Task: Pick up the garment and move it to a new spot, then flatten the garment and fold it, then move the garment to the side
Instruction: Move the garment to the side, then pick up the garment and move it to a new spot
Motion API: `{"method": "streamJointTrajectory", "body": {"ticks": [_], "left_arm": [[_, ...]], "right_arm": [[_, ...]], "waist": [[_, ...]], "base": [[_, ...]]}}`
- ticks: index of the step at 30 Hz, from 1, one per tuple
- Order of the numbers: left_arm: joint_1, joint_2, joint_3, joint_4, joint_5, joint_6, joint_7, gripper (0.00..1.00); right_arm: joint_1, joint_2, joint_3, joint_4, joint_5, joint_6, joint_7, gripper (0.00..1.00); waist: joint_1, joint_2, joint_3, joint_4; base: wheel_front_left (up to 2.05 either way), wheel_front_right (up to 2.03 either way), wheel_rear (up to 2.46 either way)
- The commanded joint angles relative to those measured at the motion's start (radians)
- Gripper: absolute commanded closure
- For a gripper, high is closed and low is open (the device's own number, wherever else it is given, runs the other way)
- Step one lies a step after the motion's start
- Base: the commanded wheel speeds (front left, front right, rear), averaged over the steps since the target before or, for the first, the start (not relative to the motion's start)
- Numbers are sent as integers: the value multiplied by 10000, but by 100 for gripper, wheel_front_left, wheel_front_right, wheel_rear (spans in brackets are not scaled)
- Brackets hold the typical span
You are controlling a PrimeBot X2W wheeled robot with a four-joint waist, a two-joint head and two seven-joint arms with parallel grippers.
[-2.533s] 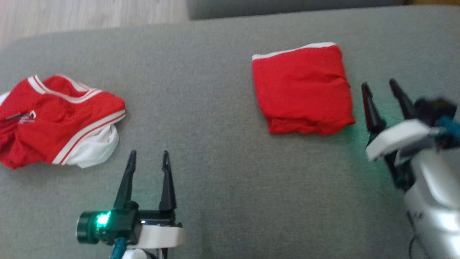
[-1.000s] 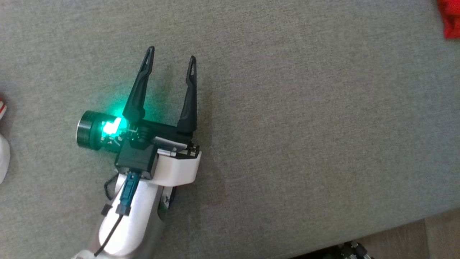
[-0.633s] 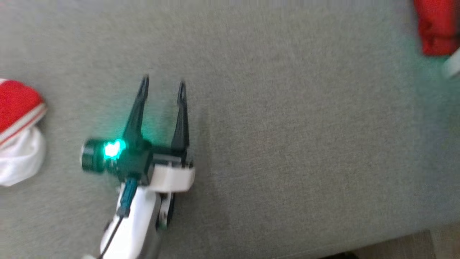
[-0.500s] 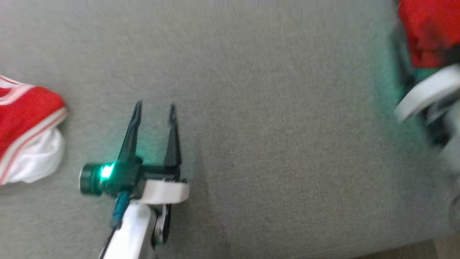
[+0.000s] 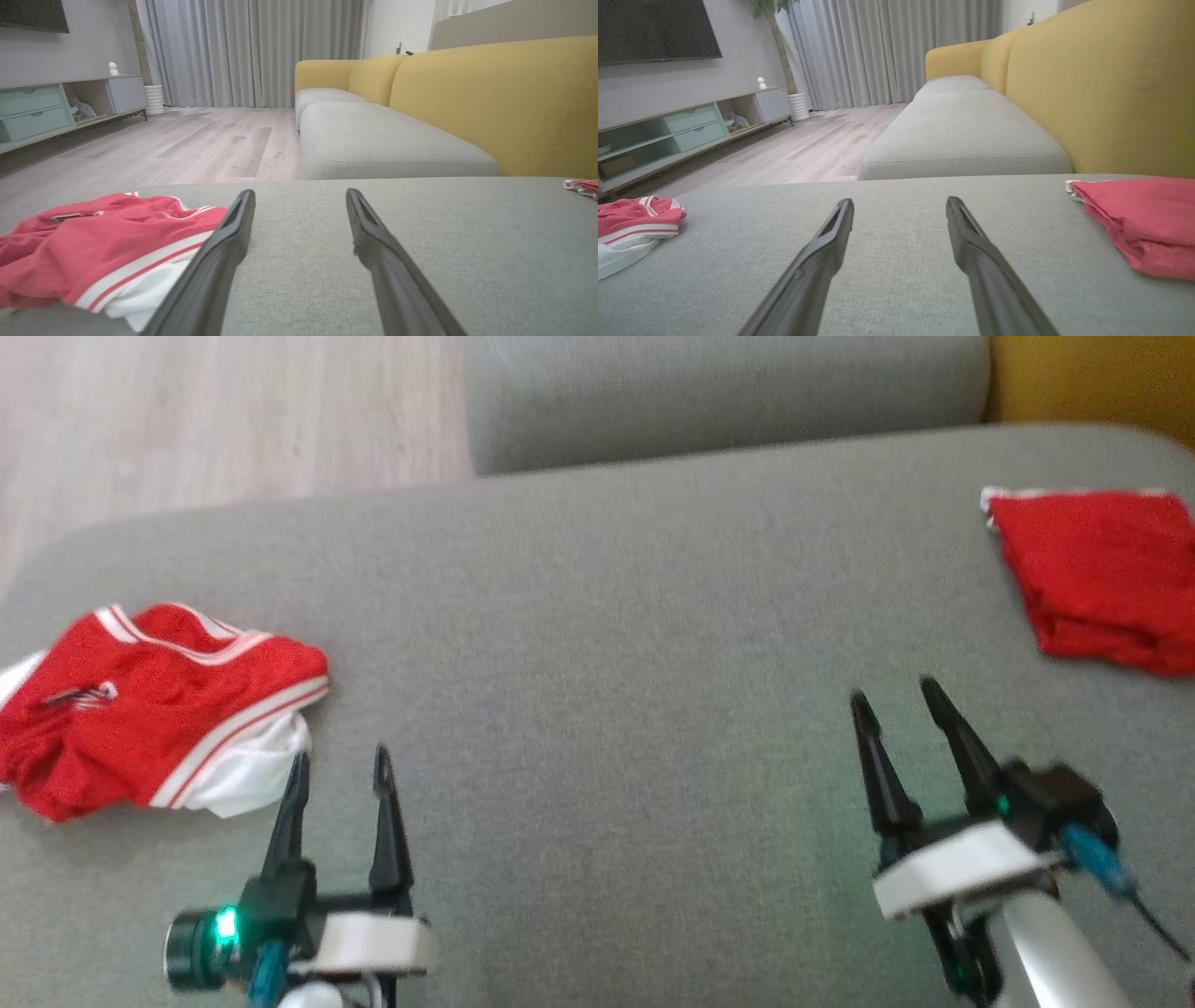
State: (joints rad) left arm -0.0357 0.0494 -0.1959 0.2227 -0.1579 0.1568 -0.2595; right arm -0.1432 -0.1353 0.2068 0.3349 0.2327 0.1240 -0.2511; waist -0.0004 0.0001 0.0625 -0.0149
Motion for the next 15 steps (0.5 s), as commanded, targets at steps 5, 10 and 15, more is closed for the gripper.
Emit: {"method": "streamJointTrajectory", "body": {"ticks": [5, 10, 15], "left_arm": [[318, 9, 577, -325, 161, -25, -23, 0], [568, 9, 697, -257, 246, -40, -23, 0], [725, 9, 784, -213, 313, -74, -23, 0]], "right_arm": [[684, 516, -544, -787, -789, 67, -106, 0], [997, 642, -512, -774, -1071, 67, -106, 0], [1047, 706, -585, -696, -1022, 67, -106, 0]], "waist": [[4, -1, -682, 153], [4, -1, -848, 153], [4, -1, -945, 111]], "base": [[0, 0, 0], [0, 0, 0], [0, 0, 0]]}}
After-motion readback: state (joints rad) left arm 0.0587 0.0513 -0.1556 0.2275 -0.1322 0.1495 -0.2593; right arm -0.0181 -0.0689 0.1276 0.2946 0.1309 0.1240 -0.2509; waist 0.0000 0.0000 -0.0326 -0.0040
